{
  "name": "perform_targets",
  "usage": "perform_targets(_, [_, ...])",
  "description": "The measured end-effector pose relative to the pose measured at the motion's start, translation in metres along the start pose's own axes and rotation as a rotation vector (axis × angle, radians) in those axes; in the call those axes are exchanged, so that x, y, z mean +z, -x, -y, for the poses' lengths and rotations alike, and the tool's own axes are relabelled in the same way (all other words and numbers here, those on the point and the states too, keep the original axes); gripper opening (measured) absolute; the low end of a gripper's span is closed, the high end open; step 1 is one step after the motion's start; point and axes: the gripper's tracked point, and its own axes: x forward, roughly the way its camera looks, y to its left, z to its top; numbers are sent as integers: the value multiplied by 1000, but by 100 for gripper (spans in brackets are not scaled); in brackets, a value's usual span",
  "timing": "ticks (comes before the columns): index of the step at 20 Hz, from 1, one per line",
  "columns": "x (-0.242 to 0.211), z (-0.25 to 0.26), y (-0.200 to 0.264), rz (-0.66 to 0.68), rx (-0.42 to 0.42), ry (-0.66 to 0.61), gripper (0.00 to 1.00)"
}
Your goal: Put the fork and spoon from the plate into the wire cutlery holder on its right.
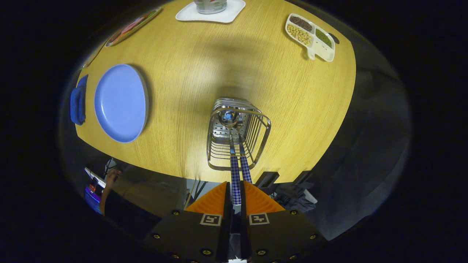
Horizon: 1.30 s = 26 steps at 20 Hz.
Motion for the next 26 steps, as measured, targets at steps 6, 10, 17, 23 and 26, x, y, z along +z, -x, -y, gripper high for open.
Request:
perform_targets(6, [-5,-27,32,268,37,-31,13])
perform_targets(10, [-3,-70,67,565,111,-57,13])
perform_targets(17, [-17,-130,151,1142,141,-141,13])
perform_targets(23, [-30,-125,222,1621,3,-248,13])
perform_targets(26, [-63,-137,246,1772,-81,-254,13])
